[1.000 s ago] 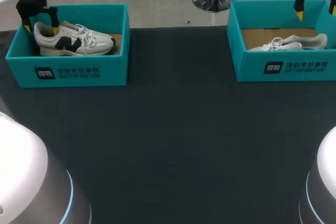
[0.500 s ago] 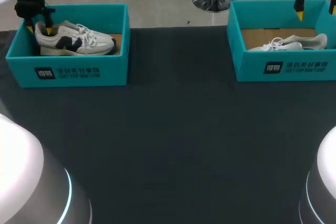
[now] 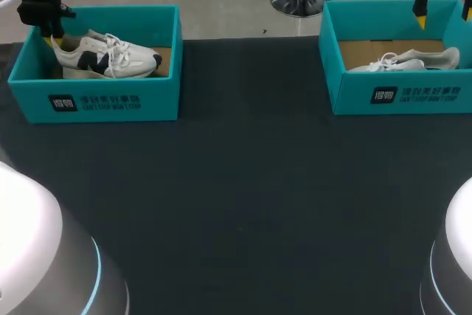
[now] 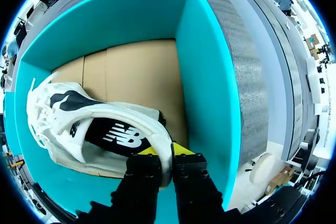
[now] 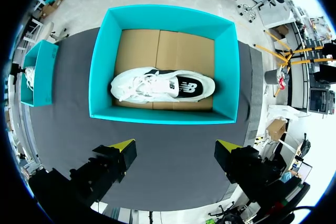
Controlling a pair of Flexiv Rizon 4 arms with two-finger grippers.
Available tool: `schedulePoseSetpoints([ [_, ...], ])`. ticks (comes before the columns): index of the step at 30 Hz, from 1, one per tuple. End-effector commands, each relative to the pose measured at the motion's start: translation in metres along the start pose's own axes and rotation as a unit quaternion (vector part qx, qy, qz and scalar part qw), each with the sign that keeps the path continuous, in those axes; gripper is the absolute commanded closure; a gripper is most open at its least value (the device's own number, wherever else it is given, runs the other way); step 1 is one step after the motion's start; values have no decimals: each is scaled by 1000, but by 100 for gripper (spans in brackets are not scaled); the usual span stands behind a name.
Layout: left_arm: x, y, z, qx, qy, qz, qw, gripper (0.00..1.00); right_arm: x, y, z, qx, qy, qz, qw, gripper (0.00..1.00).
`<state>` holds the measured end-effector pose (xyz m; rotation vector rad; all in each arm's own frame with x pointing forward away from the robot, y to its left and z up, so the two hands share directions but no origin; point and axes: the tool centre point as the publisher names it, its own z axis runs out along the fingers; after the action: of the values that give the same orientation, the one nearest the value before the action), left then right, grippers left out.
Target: Take the shoe out of the shoebox, open the shoe tongue, remove and reinsert the insole, then place the shoe into the shoebox
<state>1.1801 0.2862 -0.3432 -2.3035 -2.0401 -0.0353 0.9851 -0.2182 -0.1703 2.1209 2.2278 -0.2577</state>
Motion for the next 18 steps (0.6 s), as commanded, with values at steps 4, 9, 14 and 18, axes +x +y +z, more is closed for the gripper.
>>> schedulePoseSetpoints([
  [4,-2,-30,-48,-29,0,5,1000,100,0,0,0,0,0,0,1000,0],
  [9,-2,-43,-102,-48,-11,2,999,100,0,0,0,0,0,0,1000,0],
  [14,1,-55,-161,-68,-15,-6,998,100,0,0,0,0,0,0,1000,0],
  [18,5,-63,-203,-85,-1,-10,996,100,0,0,0,0,0,0,1000,0],
])
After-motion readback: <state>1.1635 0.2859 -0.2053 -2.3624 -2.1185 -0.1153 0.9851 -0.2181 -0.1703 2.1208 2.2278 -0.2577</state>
